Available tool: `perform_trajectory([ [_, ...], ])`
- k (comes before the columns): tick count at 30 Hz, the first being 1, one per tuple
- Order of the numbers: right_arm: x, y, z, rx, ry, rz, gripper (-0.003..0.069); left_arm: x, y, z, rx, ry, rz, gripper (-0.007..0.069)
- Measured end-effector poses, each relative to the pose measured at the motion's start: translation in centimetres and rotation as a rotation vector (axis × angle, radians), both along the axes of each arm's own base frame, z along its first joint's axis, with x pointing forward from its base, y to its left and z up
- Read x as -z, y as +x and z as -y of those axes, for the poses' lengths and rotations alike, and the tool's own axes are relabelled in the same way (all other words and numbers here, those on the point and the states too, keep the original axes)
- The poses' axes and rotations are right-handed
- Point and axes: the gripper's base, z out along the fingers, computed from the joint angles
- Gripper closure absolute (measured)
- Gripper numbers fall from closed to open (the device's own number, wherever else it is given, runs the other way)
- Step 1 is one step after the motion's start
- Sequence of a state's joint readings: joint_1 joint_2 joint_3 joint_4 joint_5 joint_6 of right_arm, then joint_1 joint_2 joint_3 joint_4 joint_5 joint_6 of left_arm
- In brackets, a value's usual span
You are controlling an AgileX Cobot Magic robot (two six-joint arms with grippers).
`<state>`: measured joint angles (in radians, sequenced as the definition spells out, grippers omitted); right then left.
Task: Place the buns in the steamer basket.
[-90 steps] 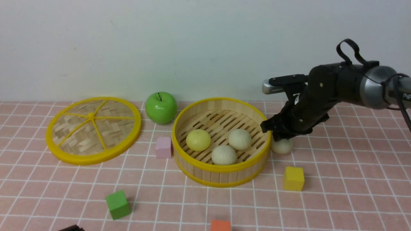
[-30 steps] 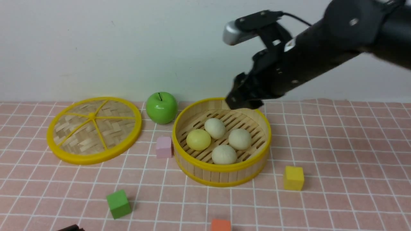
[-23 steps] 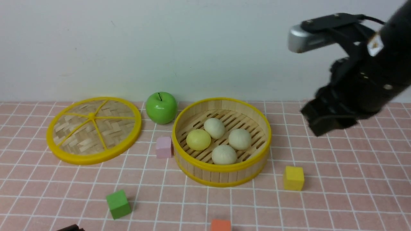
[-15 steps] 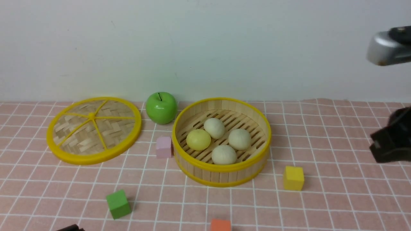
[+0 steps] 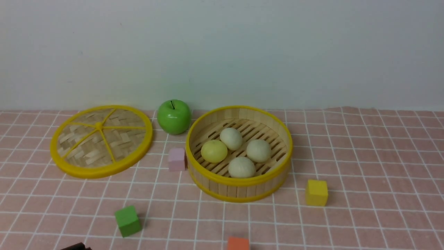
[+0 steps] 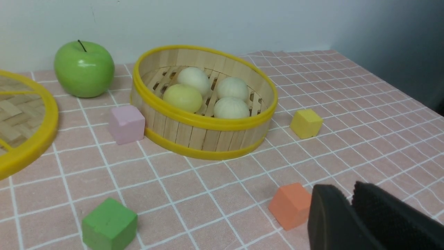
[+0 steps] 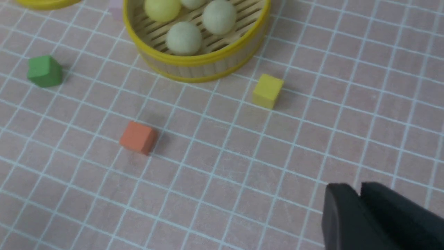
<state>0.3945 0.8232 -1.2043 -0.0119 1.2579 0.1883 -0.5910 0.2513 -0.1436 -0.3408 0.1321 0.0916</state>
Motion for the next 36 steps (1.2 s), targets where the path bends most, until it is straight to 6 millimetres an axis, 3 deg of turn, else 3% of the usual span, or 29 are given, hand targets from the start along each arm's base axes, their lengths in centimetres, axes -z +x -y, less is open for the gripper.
perform_trajectory([
  [4,2.5,-1.2,2.1,0.133,0.006,0.111,0.0556,0.0,0.0,0.0,0.000,0.000,0.000,0.0503],
  [10,12.7,-3.3,3.7,0.259,0.048,0.386,0.0558,0.0,0.0,0.0,0.000,0.000,0.000,0.0501],
  [11,13.5,-3.5,3.7,0.261,0.048,0.386,0.0558,0.0,0.0,0.0,0.000,0.000,0.000,0.0501],
  [14,19.3,-4.4,4.0,0.290,0.055,0.480,0.0558,0.0,0.0,0.0,0.000,0.000,0.000,0.0501],
  [19,23.8,-4.8,4.2,0.304,0.051,0.511,0.0575,0.0,0.0,0.0,0.000,0.000,0.000,0.0496],
  [24,25.0,-5.2,4.3,0.299,0.014,0.516,0.0669,0.0,0.0,0.0,0.000,0.000,0.000,0.0495],
  [36,25.0,-5.3,4.4,0.304,0.000,0.513,0.0672,0.0,0.0,0.0,0.001,0.002,-0.003,0.0482],
])
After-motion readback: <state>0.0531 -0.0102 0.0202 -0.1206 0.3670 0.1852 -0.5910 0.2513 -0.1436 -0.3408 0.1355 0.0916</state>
